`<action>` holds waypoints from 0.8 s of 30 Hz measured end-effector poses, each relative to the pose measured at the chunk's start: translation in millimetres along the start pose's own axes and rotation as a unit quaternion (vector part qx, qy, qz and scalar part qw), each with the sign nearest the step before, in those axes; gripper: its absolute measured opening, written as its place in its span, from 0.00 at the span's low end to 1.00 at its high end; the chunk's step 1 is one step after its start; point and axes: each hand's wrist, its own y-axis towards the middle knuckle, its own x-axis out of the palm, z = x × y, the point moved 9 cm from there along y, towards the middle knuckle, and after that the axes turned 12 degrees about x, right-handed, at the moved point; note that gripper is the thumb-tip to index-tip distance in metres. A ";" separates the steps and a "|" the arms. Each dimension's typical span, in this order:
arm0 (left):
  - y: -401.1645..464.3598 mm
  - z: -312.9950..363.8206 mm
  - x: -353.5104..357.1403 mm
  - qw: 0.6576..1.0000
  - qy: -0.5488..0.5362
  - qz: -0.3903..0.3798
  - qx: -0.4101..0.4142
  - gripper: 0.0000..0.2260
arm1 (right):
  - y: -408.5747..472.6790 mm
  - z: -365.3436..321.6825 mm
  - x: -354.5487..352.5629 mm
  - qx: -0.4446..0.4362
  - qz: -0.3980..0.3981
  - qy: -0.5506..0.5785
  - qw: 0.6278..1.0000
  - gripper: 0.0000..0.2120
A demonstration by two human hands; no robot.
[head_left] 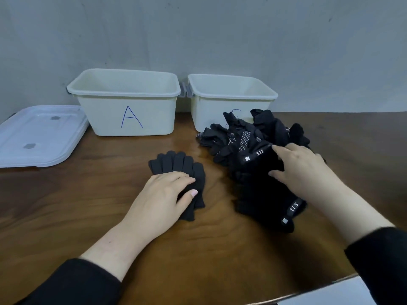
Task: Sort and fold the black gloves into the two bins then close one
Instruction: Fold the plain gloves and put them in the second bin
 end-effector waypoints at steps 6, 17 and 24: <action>-5.9 -3.6 1.5 1.000 -0.012 -0.007 -0.006 0.22 | 5.7 12.4 14.4 0.058 -0.006 0.137 0.989 0.38; -8.3 -2.5 -7.6 0.999 -0.024 0.032 -0.004 0.16 | -9.4 9.8 -14.0 0.008 0.080 0.291 0.953 0.13; -8.5 2.4 -20.5 0.996 -0.048 0.074 0.003 0.19 | -19.6 0.6 -57.6 -0.011 0.078 0.438 0.895 0.06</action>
